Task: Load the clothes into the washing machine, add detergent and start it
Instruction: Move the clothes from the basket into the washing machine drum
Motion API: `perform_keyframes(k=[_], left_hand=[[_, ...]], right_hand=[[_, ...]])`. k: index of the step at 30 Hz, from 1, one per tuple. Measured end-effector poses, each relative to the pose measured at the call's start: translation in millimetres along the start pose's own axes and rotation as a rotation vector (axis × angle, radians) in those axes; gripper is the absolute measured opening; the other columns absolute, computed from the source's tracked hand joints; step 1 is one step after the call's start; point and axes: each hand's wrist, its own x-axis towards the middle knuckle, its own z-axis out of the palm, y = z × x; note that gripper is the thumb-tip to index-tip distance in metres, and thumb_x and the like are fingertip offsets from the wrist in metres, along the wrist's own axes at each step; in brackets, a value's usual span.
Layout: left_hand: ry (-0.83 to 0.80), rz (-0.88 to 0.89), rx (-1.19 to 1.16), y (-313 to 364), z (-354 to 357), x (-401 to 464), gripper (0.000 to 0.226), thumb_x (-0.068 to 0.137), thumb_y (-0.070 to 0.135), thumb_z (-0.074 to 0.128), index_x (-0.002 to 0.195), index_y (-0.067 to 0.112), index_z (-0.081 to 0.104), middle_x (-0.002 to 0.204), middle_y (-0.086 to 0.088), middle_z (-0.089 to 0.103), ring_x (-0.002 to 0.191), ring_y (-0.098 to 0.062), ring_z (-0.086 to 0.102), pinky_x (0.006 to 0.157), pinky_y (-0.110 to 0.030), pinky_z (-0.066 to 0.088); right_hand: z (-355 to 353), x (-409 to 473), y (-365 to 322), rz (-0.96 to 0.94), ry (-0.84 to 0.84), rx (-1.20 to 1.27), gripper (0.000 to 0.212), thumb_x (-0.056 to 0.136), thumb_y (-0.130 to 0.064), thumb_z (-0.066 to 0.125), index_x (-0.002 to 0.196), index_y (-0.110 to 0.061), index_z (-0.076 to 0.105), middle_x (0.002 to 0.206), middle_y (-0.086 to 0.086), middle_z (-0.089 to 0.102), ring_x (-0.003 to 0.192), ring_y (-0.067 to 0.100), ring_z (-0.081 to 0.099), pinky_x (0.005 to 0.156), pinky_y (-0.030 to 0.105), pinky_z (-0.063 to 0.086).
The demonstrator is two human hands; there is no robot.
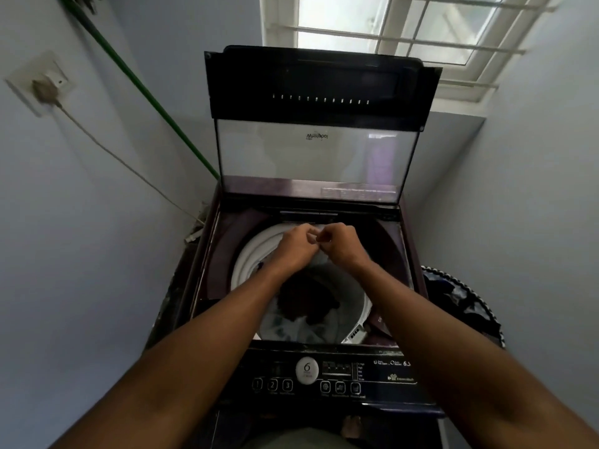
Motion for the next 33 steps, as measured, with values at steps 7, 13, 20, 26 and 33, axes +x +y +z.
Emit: perform_keyframes(k=[7, 13, 20, 26, 33], left_hand=[[-0.078, 0.118, 0.031, 22, 37, 8, 0.025, 0.084, 0.016, 0.067, 0.108, 0.025, 0.066, 0.099, 0.005, 0.070, 0.090, -0.011, 0.065, 0.078, -0.027, 0.052], [-0.201, 0.269, 0.031, 50, 76, 6, 0.026, 0.086, 0.014, 0.064, 0.109, 0.026, 0.066, 0.100, 0.006, 0.068, 0.087, -0.009, 0.064, 0.077, -0.027, 0.054], [-0.295, 0.457, 0.114, 85, 129, 3, 0.036, 0.085, 0.012, 0.060, 0.118, 0.026, 0.066, 0.098, 0.001, 0.062, 0.080, -0.010, 0.057, 0.074, -0.022, 0.046], [-0.254, 0.603, 0.211, 114, 175, 5, 0.036, 0.088, 0.010, 0.059, 0.119, 0.025, 0.069, 0.106, 0.006, 0.053, 0.089, -0.006, 0.052, 0.085, -0.017, 0.042], [-0.427, 0.596, 0.299, 152, 244, 3, 0.031, 0.089, 0.011, 0.058, 0.116, 0.021, 0.070, 0.114, 0.000, 0.057, 0.098, -0.016, 0.058, 0.090, -0.026, 0.046]], right_hand=[[-28, -13, 34, 0.019, 0.128, -0.036, 0.006, 0.081, -0.006, 0.069, 0.081, -0.004, 0.075, 0.080, 0.012, 0.073, 0.077, 0.022, 0.069, 0.072, 0.039, 0.055], [-57, -40, 77, 0.100, 0.280, -0.032, 0.011, 0.079, -0.005, 0.066, 0.084, -0.006, 0.076, 0.085, 0.011, 0.073, 0.079, 0.023, 0.067, 0.073, 0.032, 0.052], [-97, -59, 134, 0.237, 0.366, -0.015, 0.012, 0.079, -0.003, 0.064, 0.081, -0.009, 0.075, 0.086, 0.011, 0.071, 0.081, 0.024, 0.066, 0.072, 0.029, 0.050], [-131, -73, 184, 0.319, 0.337, 0.030, 0.019, 0.077, 0.003, 0.059, 0.083, -0.005, 0.075, 0.087, 0.012, 0.072, 0.081, 0.023, 0.065, 0.075, 0.030, 0.051], [-156, -100, 268, 0.464, 0.280, 0.066, 0.023, 0.079, 0.003, 0.059, 0.087, -0.010, 0.077, 0.089, 0.010, 0.075, 0.085, 0.023, 0.068, 0.082, 0.030, 0.052]])
